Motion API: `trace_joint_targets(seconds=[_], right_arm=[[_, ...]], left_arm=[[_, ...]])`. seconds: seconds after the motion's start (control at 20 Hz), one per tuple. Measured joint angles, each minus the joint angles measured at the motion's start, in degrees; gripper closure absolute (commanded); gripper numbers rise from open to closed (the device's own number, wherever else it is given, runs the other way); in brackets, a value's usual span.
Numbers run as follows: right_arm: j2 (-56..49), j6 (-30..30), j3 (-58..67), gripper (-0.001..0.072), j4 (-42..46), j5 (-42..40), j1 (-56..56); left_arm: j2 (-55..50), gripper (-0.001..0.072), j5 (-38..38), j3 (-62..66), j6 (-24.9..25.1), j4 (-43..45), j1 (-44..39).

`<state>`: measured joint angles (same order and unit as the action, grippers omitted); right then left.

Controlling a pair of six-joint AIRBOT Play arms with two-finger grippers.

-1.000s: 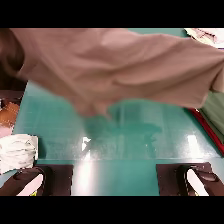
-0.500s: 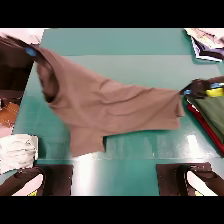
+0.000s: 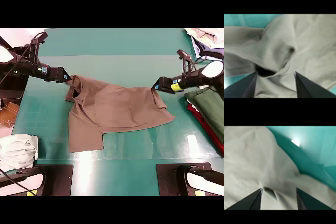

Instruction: Fold the shirts.

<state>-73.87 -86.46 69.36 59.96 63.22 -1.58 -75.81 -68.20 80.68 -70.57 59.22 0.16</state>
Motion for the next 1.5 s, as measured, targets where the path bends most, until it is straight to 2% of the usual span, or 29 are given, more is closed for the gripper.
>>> trace_joint_targets(seconds=[0.25, 0.45, 0.6, 0.7, 0.85, 1.0, 1.2, 1.5], right_arm=[[0.68, 0.04, 7.65, 0.028, 0.04, 4.7, 5.14], [5.16, 0.55, 9.49, 0.028, 0.04, 5.55, 9.86], [7.98, 0.96, 9.88, 0.028, 0.07, 5.81, 11.91], [9.31, 1.14, 9.99, 0.0281, 0.04, 6.08, 12.37], [10.34, 1.22, 10.1, 0.0281, 0.02, 7.26, 12.59], [10.73, 1.36, 10.1, 0.0281, -0.11, 9.31, 12.7], [10.93, 1.42, 10.1, 0.0281, -0.17, 11.82, 12.74], [10.93, 1.49, 10.1, 0.0283, -0.2, 13.18, 12.74]], left_arm=[[1.51, 0.0162, -7.85, 3.23, -0.9, 0.79, 8.07], [6.19, 0.0162, -9.62, -8.17, -0.26, 0.66, 12.94], [7.78, 0.0163, -6.36, -19.96, 3.23, -1.9, 14.08], [8.24, 0.0293, -1.55, -26.4, 5.07, -3.82, 14.45], [7.06, 0.0291, 4.17, -31.5, 6.67, -6.03, 14.69], [3.54, 0.029, 6.6, -33.46, 8.9, -9.94, 14.82], [-1.57, 0.0289, 7.02, -34.34, 12.28, -15.1, 14.82], [-6.43, 0.0292, 5.57, -34.47, 14.78, -18.97, 13.84]])
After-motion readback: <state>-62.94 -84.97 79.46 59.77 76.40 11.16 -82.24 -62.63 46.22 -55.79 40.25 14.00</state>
